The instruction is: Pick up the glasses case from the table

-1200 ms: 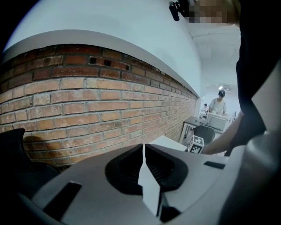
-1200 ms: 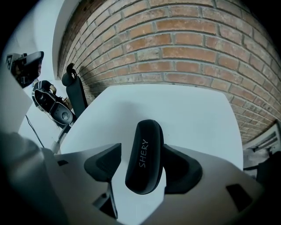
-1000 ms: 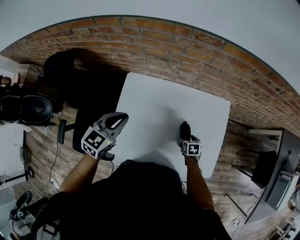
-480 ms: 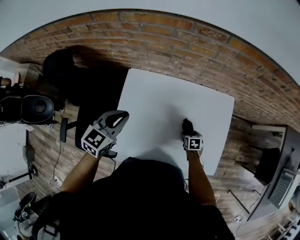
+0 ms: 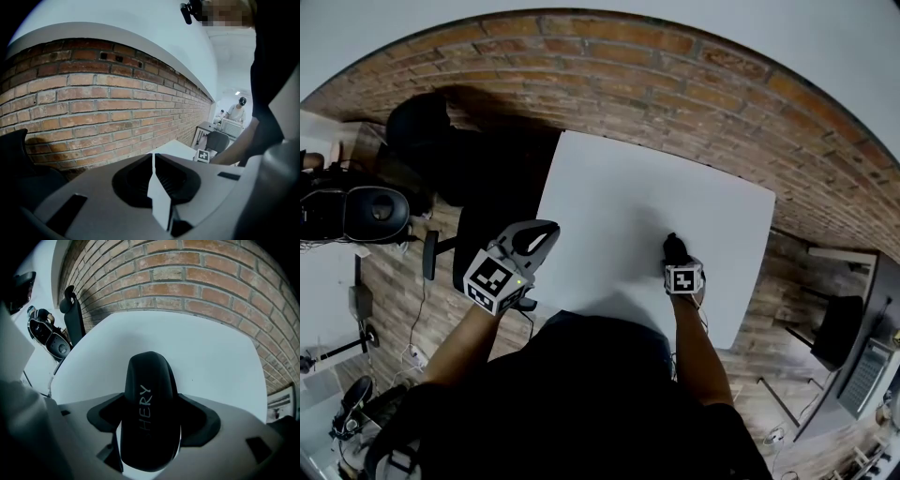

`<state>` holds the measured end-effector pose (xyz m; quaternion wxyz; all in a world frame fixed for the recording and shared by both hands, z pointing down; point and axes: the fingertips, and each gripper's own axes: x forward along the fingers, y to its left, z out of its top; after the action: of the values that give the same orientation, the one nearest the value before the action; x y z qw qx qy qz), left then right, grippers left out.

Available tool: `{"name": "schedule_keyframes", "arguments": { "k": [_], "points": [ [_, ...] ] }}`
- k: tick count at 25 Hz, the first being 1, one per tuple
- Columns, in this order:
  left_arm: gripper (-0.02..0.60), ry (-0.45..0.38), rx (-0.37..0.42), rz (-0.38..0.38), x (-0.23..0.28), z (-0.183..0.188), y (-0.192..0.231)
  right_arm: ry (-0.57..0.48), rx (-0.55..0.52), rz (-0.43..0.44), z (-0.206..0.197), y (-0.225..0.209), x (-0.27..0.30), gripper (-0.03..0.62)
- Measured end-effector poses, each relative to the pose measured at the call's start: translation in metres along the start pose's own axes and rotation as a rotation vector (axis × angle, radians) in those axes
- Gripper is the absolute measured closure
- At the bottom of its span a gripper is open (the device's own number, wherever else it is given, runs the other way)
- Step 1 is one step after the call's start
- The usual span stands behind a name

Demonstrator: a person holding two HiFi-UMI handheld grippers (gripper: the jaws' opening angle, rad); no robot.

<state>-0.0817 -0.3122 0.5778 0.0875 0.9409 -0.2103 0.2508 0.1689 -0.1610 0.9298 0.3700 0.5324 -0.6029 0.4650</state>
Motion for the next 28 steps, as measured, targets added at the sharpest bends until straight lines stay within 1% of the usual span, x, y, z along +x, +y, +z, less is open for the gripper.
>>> {"name": "schedule_keyframes", "arguments": {
  "k": [2, 4, 6, 7, 9, 10, 13, 15, 19, 28],
  "points": [
    [0.557, 0.003, -0.003, -0.002, 0.001, -0.002, -0.001, 0.018, -0.013, -0.015, 0.000, -0.002, 0.003, 0.255],
    [0.557, 0.001, -0.003, -0.002, 0.003, -0.001, -0.001, 0.050, 0.000, 0.005, -0.004, 0.002, 0.006, 0.255],
    [0.557, -0.001, -0.004, 0.001, 0.003, -0.001, -0.001, 0.068, 0.001, 0.005, -0.007, 0.000, 0.007, 0.255],
    [0.557, 0.001, -0.007, 0.001, 0.003, -0.002, -0.001, 0.085, 0.007, 0.008, -0.010, 0.001, 0.006, 0.255],
    [0.557, 0.004, -0.014, 0.003, 0.004, -0.002, -0.002, 0.151, 0.043, 0.027, -0.023, 0.005, 0.003, 0.258],
    [0.557, 0.005, -0.016, 0.004, 0.004, -0.002, -0.002, 0.152, 0.046, 0.032, -0.023, 0.005, 0.003, 0.261],
    [0.557, -0.001, -0.014, -0.003, 0.005, -0.001, -0.005, 0.058, 0.022, 0.066, -0.004, 0.009, 0.007, 0.268],
    [0.557, -0.002, -0.014, -0.004, 0.006, 0.000, -0.006, 0.045, 0.014, 0.060, -0.001, 0.007, 0.007, 0.273],
    [0.557, -0.004, -0.007, 0.000, 0.004, 0.003, -0.006, 0.015, -0.020, 0.017, 0.007, -0.006, 0.006, 0.284],
    [0.557, -0.016, 0.001, 0.003, 0.003, 0.009, -0.012, 0.010, -0.004, 0.045, 0.002, -0.005, -0.007, 0.293]
  ]
}}
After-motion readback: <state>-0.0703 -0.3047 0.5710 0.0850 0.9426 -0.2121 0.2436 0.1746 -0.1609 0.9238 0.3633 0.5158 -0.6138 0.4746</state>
